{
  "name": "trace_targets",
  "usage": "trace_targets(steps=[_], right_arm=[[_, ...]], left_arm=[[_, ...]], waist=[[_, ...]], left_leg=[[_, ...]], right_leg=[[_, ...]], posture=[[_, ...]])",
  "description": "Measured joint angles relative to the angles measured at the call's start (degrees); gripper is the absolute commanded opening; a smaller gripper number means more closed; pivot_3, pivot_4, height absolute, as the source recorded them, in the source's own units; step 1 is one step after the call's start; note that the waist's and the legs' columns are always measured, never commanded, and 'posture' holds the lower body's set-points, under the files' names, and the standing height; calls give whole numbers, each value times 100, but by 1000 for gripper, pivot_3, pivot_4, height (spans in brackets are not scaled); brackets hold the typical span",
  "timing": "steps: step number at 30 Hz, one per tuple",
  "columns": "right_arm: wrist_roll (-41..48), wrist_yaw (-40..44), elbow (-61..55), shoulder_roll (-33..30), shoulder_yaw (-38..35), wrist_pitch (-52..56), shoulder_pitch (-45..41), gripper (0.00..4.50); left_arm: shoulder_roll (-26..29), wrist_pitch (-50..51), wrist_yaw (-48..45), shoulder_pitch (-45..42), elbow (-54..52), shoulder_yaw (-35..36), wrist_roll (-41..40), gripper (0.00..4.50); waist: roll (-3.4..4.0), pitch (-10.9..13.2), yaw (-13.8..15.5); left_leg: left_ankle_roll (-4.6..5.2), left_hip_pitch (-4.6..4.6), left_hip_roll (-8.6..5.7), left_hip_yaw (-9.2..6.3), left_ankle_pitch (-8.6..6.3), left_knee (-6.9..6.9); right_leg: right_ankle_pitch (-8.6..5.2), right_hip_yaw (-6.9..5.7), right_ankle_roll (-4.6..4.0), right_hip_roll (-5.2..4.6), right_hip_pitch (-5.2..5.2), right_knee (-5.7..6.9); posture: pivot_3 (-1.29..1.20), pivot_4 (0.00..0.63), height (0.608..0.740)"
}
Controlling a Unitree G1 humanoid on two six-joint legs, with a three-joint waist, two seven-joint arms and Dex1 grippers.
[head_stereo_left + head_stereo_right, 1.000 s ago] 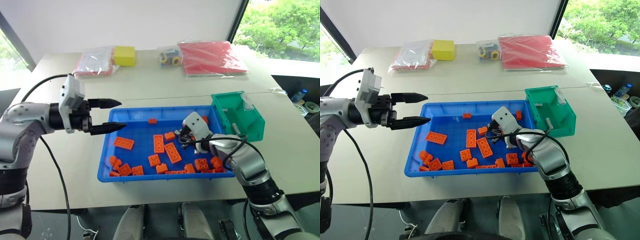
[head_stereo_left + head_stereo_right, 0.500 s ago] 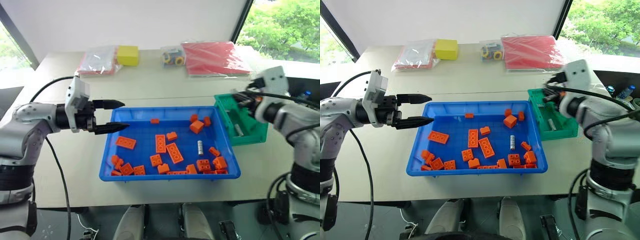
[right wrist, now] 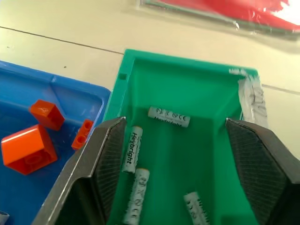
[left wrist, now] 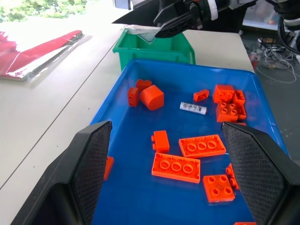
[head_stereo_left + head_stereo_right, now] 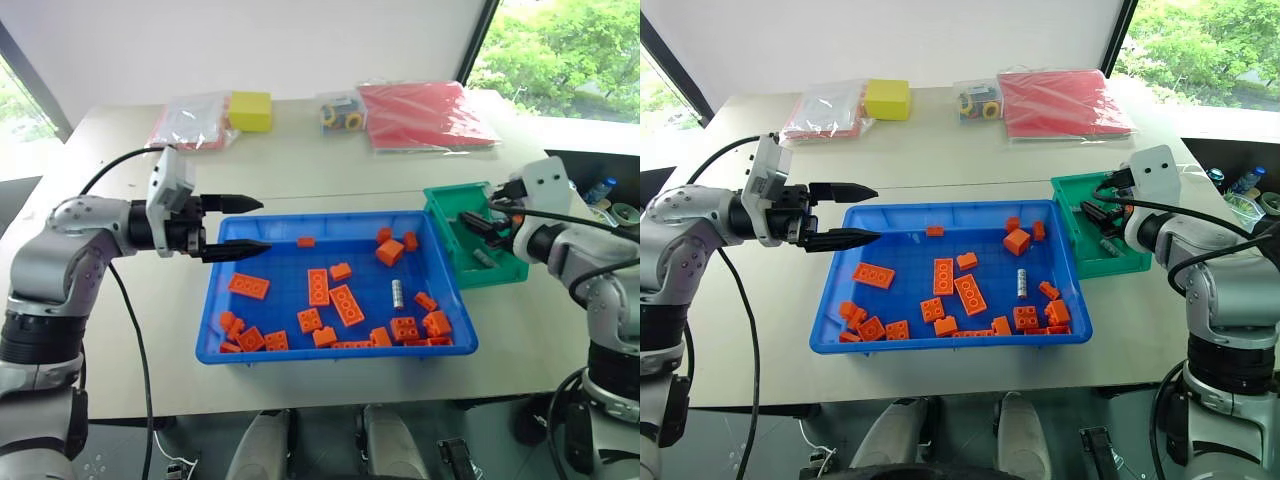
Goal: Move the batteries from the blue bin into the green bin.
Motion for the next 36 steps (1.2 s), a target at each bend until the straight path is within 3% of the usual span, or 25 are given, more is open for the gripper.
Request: trace_targets(steps=[6, 12, 24, 27, 32, 36], right_arm=[[707, -58, -1189, 899, 215, 1339, 24, 3584], [834, -374, -1441, 1725, 362, 2153, 533, 3584], [806, -531, -1310, 1847, 739, 2003, 1255, 3584], [778, -531, -1183, 1813, 860, 1788, 1254, 2782], [792, -510, -996, 1825, 1133, 1592, 1088, 203], [845, -462, -979, 1786, 933, 1603, 690, 203]], left_arm=[[-1, 51, 9, 52, -82, -3, -14, 3913], [0, 192, 6, 114, -271, -3, -51, 3913], [113, 307, -32, 243, -532, 47, -264, 3913], [163, 310, -25, 267, -538, 80, -279, 3913], [167, 305, -6, 268, -554, 155, -283, 3913], [162, 282, -6, 268, -552, 166, -279, 3913]], waist=[[-1, -1, -19], [-1, -1, 11], [-2, -1, -10], [-2, -1, -10], [-2, -1, -15], [-2, -1, 3]], left_leg=[[2, 1, 4, -6, -1, -1], [2, -2, -5, -6, -1, 10], [2, 1, -3, -5, -1, 6], [2, 2, -2, -5, -1, 6], [2, 2, -2, -5, -1, 7], [2, 1, -2, -5, -1, 7]], right_leg=[[0, -1, 0, 4, 0, 1], [0, 0, 0, -2, 7, -4], [0, 0, 0, 0, 5, -3], [0, 0, 0, 1, 5, -3], [0, 0, 0, 1, 5, -3], [0, -1, 0, 1, 5, -3]], posture=[[0, 150, 735], [0, 150, 735], [0, 150, 735], [0, 150, 735], [0, 150, 735], [0, 150, 735]])
